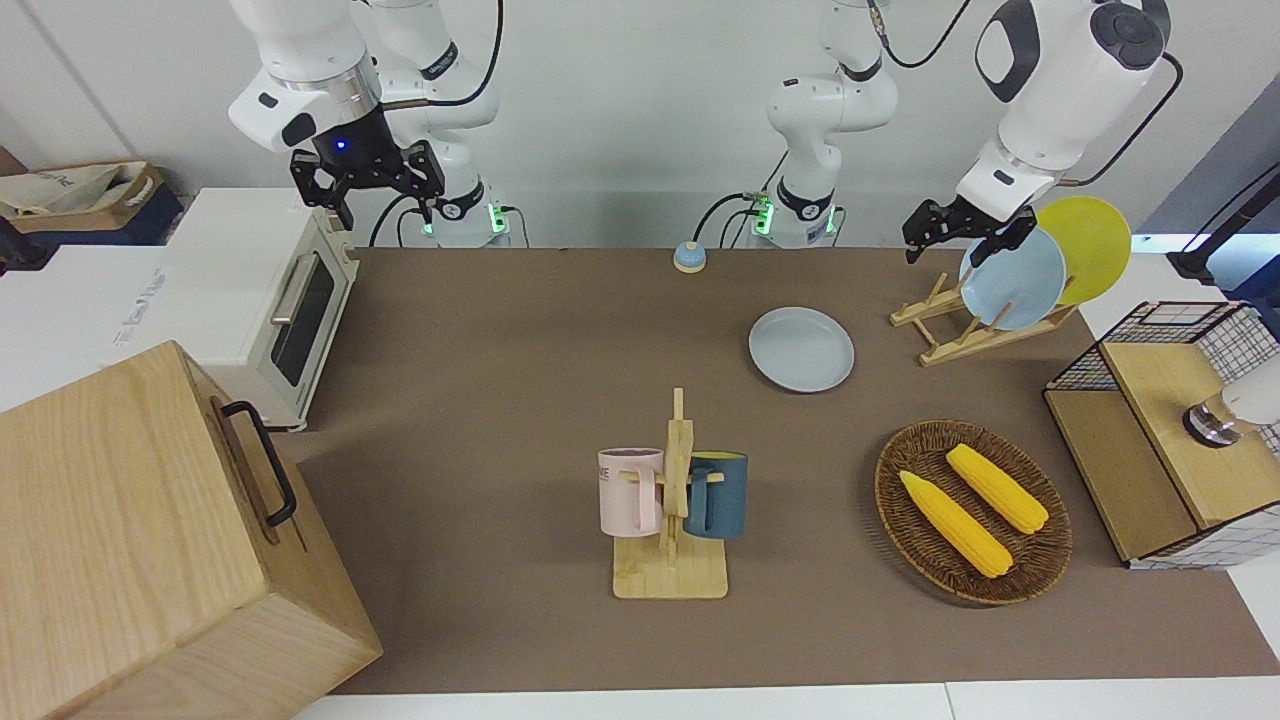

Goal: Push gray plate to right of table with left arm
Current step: 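Move the left gripper down beside the gray plate's near edge, then lower the left gripper against the gray plate's rim nearest it, then push the gray plate across the table toward the toaster oven with the left gripper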

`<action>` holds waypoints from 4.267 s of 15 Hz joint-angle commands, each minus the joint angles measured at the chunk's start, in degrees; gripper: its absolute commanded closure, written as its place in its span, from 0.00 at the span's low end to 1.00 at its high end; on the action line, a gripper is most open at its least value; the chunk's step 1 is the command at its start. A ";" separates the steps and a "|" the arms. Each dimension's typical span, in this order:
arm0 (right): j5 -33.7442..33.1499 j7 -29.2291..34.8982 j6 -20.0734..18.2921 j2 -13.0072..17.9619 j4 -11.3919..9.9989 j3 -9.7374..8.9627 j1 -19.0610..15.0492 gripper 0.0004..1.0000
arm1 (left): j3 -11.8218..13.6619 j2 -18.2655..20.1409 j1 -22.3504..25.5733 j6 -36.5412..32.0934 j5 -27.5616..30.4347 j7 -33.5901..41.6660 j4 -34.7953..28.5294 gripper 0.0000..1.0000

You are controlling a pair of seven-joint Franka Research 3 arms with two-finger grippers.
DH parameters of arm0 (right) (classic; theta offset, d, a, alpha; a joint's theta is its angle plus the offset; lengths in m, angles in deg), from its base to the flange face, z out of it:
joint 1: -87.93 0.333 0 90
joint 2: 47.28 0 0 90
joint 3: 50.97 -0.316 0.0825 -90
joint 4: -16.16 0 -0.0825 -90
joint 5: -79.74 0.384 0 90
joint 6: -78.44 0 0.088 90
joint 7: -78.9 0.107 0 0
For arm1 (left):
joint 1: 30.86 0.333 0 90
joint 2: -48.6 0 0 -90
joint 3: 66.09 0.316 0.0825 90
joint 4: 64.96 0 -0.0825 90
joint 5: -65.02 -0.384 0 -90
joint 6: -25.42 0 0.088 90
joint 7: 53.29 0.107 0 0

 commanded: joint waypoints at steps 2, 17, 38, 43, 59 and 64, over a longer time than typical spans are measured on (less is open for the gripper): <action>0.46 -0.15 -0.69 0.43 -0.03 -0.32 -0.63 0.02 | 0.07 3.97 -0.07 4.97 0.84 -0.63 -8.68 0.01; 0.46 -0.15 -0.69 0.43 -0.03 -0.32 -0.63 0.02 | -0.28 10.39 -2.70 39.95 4.00 -2.81 -42.18 0.01; 0.46 -0.06 -0.69 0.43 -0.03 -0.23 -0.63 0.02 | -0.55 2.57 -4.29 53.77 4.01 -6.69 -47.11 0.19; 0.46 -0.06 -0.69 0.43 -0.03 -0.32 -0.63 0.02 | -0.63 2.57 -4.37 53.77 4.01 -7.92 -47.11 0.81; 0.46 -0.15 -0.69 0.43 0.05 -0.32 -0.63 0.02 | -7.84 -10.78 -20.08 55.96 7.35 -31.01 -36.05 1.00; 0.46 -0.06 -0.69 0.43 -0.03 -0.32 -0.63 0.02 | -7.93 -18.60 -31.51 57.63 7.26 -45.69 -26.47 1.00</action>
